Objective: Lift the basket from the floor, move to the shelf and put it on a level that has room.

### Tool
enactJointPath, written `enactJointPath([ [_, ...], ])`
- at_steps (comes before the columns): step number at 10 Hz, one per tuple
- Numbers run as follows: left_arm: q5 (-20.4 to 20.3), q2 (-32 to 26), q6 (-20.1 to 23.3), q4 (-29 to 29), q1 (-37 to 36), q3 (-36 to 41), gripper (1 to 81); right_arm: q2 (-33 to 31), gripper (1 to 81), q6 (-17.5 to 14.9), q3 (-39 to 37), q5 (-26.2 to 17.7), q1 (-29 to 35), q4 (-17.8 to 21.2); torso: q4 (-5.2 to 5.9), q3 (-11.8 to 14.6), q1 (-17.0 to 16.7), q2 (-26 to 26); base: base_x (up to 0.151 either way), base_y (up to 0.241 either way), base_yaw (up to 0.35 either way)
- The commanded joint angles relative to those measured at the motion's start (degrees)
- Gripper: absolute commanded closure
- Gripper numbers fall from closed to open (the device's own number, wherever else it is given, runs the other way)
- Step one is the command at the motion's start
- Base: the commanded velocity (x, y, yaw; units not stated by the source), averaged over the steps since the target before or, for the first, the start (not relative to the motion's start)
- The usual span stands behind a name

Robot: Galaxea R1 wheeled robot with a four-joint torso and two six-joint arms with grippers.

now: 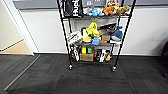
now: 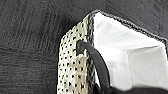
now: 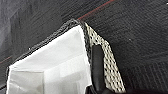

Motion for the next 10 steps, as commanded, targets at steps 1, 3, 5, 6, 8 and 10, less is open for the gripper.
enactJointPath([
  [1,3.1,-5.0,0.3,0.2,-6.2,5.5,81.1,-3.8,81.1,0.5,3.5,2.3,4.2,2.6,0.00,0.0,-3.6,5.6,0.000,0.000,0.000],
  [3,3.0,-5.5,0.3,0.2,-6.2,6.7,81.1,-4.5,81.1,0.5,4.2,2.7,3.4,2.6,0.00,0.0,-6.1,9.5,0.000,0.000,0.000],
  [5,3.0,-5.6,0.3,0.2,-6.3,6.8,81.1,-5.6,81.1,0.5,5.6,4.3,2.3,2.7,0.00,0.0,-8.5,13.4,0.000,0.000,0.000],
  [6,3.2,-5.6,0.3,0.2,-6.2,6.8,81.1,-5.9,81.1,0.5,5.9,4.3,2.3,2.7,-4.23,0.0,-9.8,15.3,0.000,0.000,0.000],
  [8,3.2,-5.8,0.3,0.2,-6.2,6.8,81.1,-6.0,81.1,0.5,6.2,4.3,2.2,2.7,-6.14,1.9,-11.6,18.3,0.000,0.000,0.000],
  [10,3.2,-5.8,0.3,0.2,-6.2,6.8,81.1,-6.3,81.1,0.5,6.6,4.3,2.1,2.6,-3.98,0.9,-13.8,21.7,0.000,0.000,0.000],
])
